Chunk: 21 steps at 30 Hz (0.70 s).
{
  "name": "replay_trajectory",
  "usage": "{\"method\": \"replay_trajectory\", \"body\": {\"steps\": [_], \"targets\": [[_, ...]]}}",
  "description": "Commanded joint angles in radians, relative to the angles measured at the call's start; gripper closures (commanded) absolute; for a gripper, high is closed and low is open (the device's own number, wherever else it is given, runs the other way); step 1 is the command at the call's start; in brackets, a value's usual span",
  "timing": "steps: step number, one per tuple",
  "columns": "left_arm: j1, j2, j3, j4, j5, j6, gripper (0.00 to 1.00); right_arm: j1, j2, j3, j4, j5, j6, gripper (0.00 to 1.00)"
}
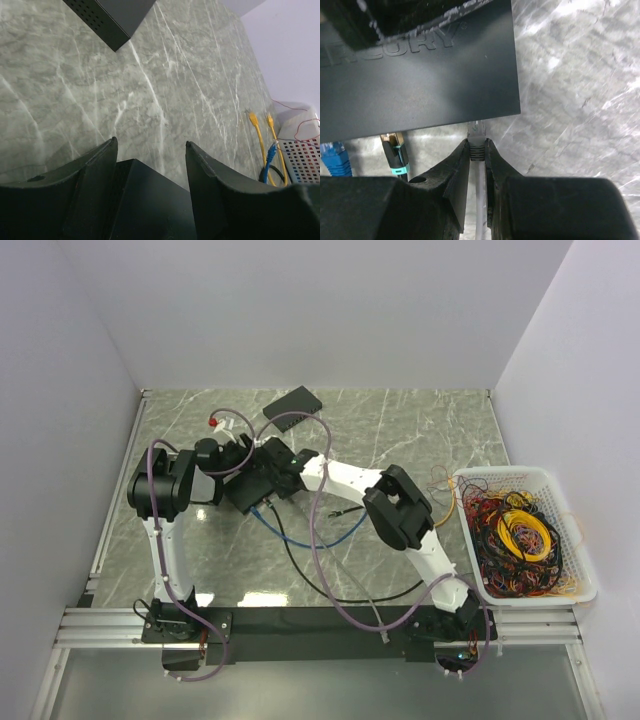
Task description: Insert the plug into the switch port
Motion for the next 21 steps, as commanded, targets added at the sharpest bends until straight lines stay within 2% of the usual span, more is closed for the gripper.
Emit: {"method": "replay_trajectory", "body": {"steps": [1,7,18,21], "targets": [[-0.083,0.059,-0.048,-0.182,0.19,-0.058,0.4,-0.016,0.068,0.176,0.372,-0.013,0.002,1.0],[-0.103,0.051,-0.03,-0.235,0.188,-0.016,0.4,-0.017,0.113,0.274,0.389,-0.041,-0.016,1.0],[-0.108,0.059,-0.02,-0.239,0.207,-0.016,0.41,-0.023,0.232,0.495,0.372,-0.077,-0.007,1.0],[-0.106,0.059,-0.028,-0.227,0.21,-0.025,0.41,-0.039,0.26,0.541,0.368,-0.13,0.008,1.0]]}}
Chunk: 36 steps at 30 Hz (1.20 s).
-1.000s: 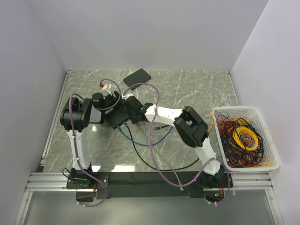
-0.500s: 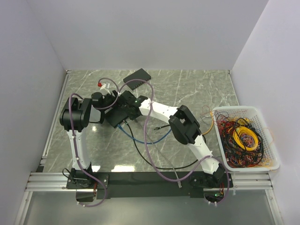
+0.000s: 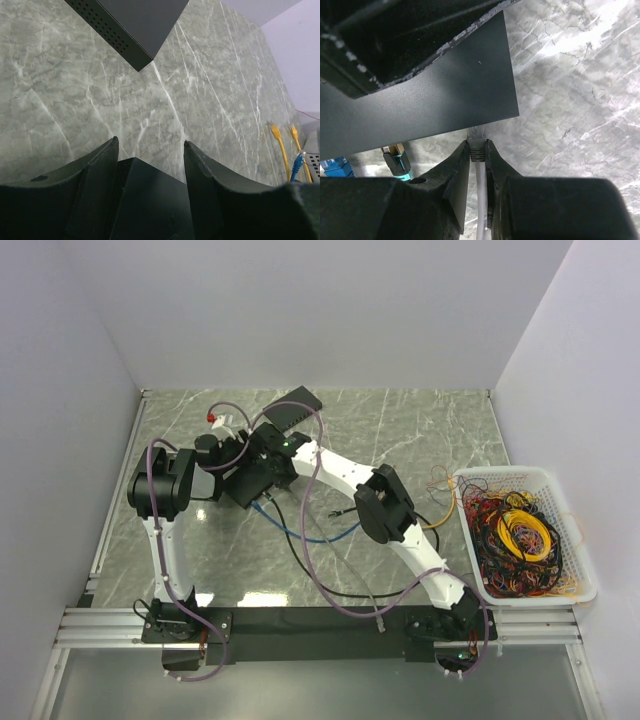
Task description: Insert the plug into the switch port
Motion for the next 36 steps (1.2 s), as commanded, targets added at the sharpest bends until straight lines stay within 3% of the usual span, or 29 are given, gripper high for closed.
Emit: {"method": "replay_trajectory", "body": {"steps": [1,8,10,14,19,24,30,36], "targets": [[-0.108,0.055,-0.071,-0.178,0.288,-0.097,0.41,-0.016,0.063,0.161,0.648,-0.121,0.063,1.0],[-0.111,0.057,-0.062,-0.191,0.282,-0.093,0.4,-0.028,0.083,0.187,0.688,-0.229,0.029,1.0],[-0.103,0.043,-0.065,-0.206,0.264,-0.087,0.38,-0.028,0.049,0.128,0.711,-0.241,0.023,1.0],[-0.077,0.04,-0.08,-0.171,0.238,-0.122,0.34,-0.035,-0.066,-0.099,0.854,-0.238,0.032,0.74],[-0.036,0.046,-0.097,-0.105,0.233,-0.194,0.28,-0.037,-0.138,-0.236,0.883,-0.235,0.053,0.64],[-0.021,0.014,-0.082,-0.138,0.196,-0.177,0.2,-0.037,-0.227,-0.381,0.943,-0.226,0.061,0.46],[-0.016,-0.043,-0.007,-0.29,0.101,-0.136,0.09,-0.039,-0.379,-0.582,1.0,-0.187,0.058,0.3],[-0.016,-0.081,0.135,-0.465,-0.029,-0.084,0.0,-0.046,-0.521,-0.681,0.955,-0.095,0.064,0.28]]}}
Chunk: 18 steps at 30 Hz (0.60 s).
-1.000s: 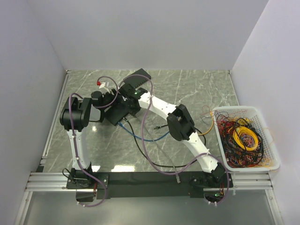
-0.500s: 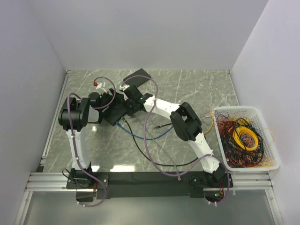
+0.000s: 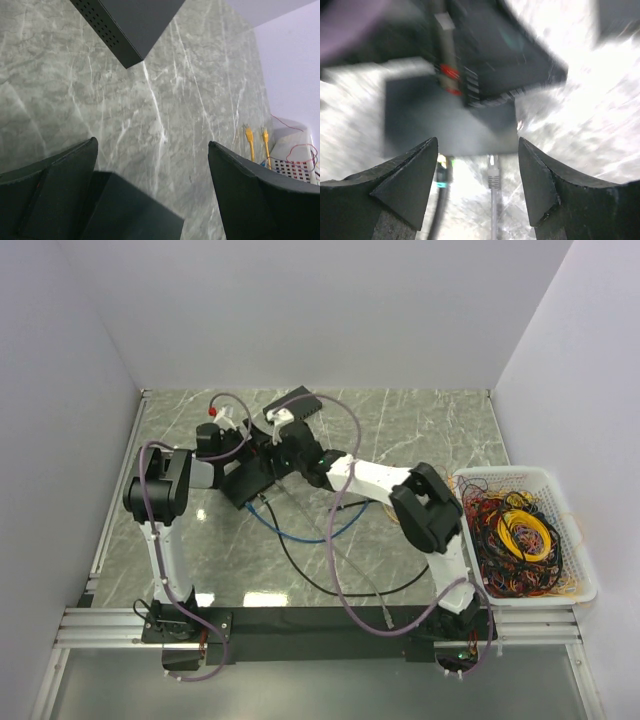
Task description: Insert the plug into the switch port
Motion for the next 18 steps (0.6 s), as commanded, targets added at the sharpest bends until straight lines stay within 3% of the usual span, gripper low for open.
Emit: {"method": "replay_trajectory", "body": {"steps": [1,5,12,18], "targets": [[-0.022,-0.027,0.082,-0.304,-0.059,0.018,0.01,-0.004,-0.169,-0.038,0.125,0.096,0.021,0.27],[-0.036,-0.117,0.153,-0.452,-0.168,0.078,0.05,-0.008,-0.297,-0.168,0.116,0.167,0.061,0.27],[-0.152,-0.346,0.121,-0.654,-0.407,0.216,0.08,-0.011,-0.518,-0.367,0.135,0.176,0.146,0.27],[-0.261,-0.481,0.084,-0.803,-0.56,0.207,0.17,-0.011,-0.636,-0.502,0.14,0.184,0.206,0.28]]}}
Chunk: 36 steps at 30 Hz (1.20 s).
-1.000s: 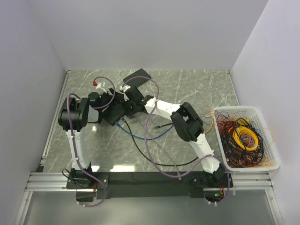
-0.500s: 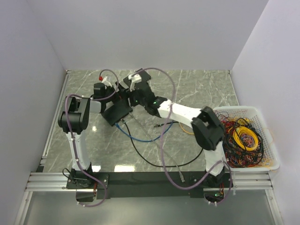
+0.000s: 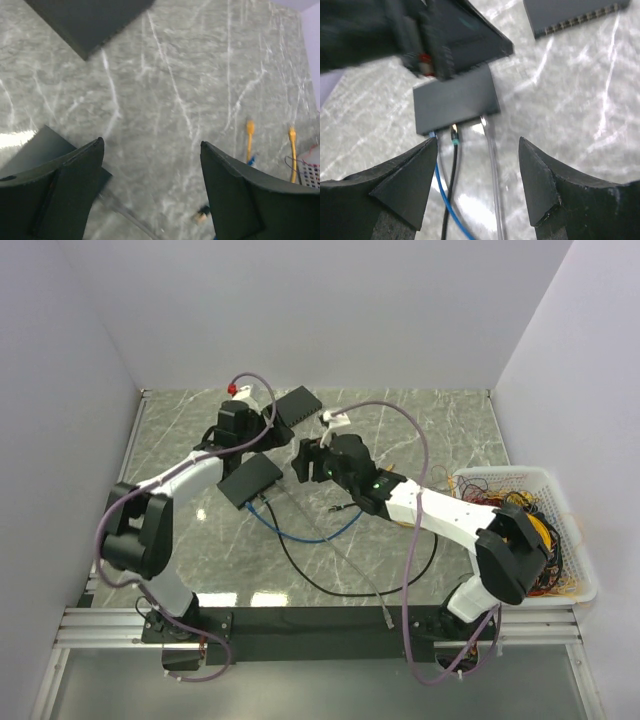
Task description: Insert the plug into the switch port
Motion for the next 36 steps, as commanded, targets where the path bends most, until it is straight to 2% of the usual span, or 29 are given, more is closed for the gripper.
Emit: {"method": "replay_trajectory", "body": {"steps": [1,2,7,10,13,21,36], "targets": [[-0.056,-0.071,-0.042,-0.147,-0.14,0.02,0.19,-0.005,-0.086,-0.051,0.027,0.035,0.05,0.28],[-0.07,-0.088,-0.054,-0.167,-0.179,0.018,0.26,-0.005,-0.097,-0.065,0.029,0.04,0.056,0.28],[-0.146,-0.113,-0.07,-0.259,-0.249,-0.014,0.39,-0.008,-0.155,-0.118,0.018,0.055,0.067,0.28],[-0.18,-0.113,-0.065,-0.304,-0.295,-0.02,0.4,-0.012,-0.17,-0.112,0.0,0.058,0.069,0.28],[-0.203,-0.101,-0.05,-0.348,-0.331,-0.028,0.46,-0.02,-0.187,-0.111,-0.014,0.064,0.069,0.28],[-0.241,-0.058,-0.027,-0.439,-0.427,-0.031,0.45,-0.071,-0.21,-0.141,0.003,0.003,0.096,0.27],[-0.252,0.068,-0.002,-0.391,-0.439,-0.049,0.46,-0.104,-0.204,-0.172,0.03,-0.054,0.133,0.27]]}}
